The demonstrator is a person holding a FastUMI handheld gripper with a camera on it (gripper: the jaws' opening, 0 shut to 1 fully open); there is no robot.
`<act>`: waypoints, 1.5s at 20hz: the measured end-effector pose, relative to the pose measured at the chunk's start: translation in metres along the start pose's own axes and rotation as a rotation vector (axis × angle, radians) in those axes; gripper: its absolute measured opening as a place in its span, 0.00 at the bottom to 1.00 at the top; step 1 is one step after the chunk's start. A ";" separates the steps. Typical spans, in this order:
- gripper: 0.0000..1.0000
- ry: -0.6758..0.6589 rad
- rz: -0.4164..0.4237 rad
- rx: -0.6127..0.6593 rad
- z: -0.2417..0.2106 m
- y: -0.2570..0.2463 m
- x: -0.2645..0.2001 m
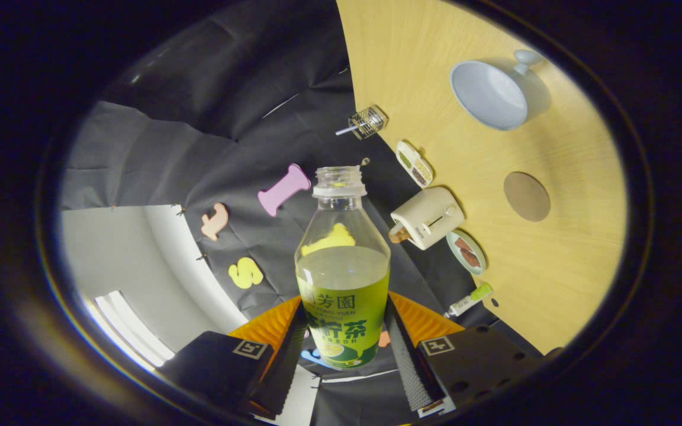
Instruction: Take the bottle from table, then pour the juice into the cup, finally place the bottle on the coaster
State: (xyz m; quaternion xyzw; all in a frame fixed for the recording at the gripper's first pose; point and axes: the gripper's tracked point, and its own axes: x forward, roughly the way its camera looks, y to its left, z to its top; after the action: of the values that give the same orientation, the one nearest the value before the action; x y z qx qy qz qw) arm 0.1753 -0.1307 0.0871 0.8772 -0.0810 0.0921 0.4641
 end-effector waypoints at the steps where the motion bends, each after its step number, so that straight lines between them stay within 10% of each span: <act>1: 0.79 -0.001 -0.016 -0.017 0.001 -0.002 0.000; 9: 0.78 0.022 -0.084 -0.291 -0.006 -0.016 -0.010; 14: 0.79 0.079 -0.272 -0.637 -0.016 -0.045 -0.027; 30: 0.80 0.014 -0.380 -1.722 -0.019 -0.008 -0.072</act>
State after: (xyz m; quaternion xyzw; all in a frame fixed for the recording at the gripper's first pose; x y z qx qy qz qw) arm 0.1056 -0.1065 0.0740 0.2210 0.0279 -0.0743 0.9720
